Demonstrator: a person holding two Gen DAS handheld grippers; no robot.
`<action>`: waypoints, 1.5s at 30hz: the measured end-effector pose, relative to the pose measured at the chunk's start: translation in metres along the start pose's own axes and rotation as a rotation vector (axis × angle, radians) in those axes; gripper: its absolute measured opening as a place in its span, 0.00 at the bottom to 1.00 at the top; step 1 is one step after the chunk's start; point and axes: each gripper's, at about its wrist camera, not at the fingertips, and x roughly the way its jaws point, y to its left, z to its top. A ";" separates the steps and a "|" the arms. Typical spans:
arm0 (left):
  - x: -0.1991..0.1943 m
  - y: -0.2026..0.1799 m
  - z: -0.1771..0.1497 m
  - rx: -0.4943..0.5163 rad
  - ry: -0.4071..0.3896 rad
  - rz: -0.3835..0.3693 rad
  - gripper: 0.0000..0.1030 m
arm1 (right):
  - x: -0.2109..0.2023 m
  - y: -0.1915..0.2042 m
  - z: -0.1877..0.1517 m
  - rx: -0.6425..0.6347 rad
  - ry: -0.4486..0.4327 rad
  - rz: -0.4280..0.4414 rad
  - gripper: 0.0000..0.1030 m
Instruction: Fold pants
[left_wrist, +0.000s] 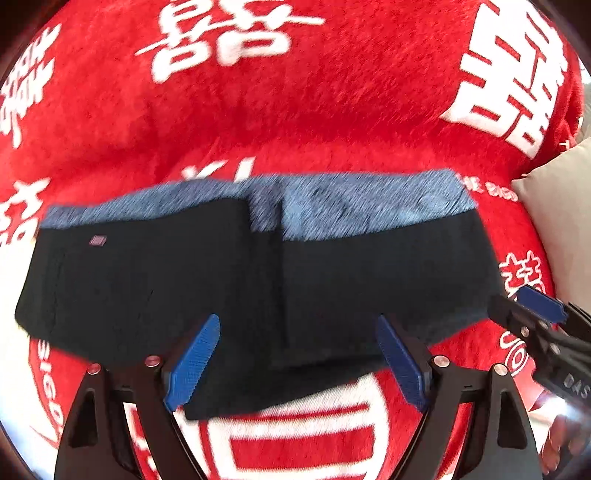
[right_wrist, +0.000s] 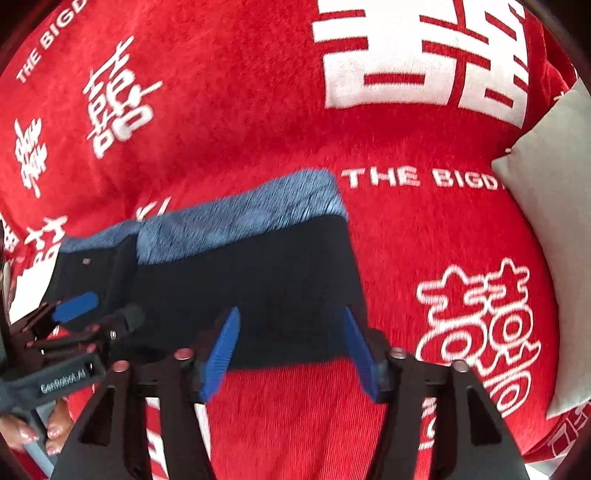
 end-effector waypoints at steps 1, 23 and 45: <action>-0.001 0.005 -0.007 -0.020 0.014 0.005 0.84 | -0.001 0.000 -0.004 -0.002 0.012 0.005 0.69; -0.020 0.122 -0.088 -0.320 0.109 0.050 0.84 | 0.009 0.077 -0.055 -0.121 0.190 0.025 0.72; -0.009 0.248 -0.085 -0.528 0.077 0.012 0.84 | 0.046 0.203 -0.034 -0.307 0.202 -0.012 0.72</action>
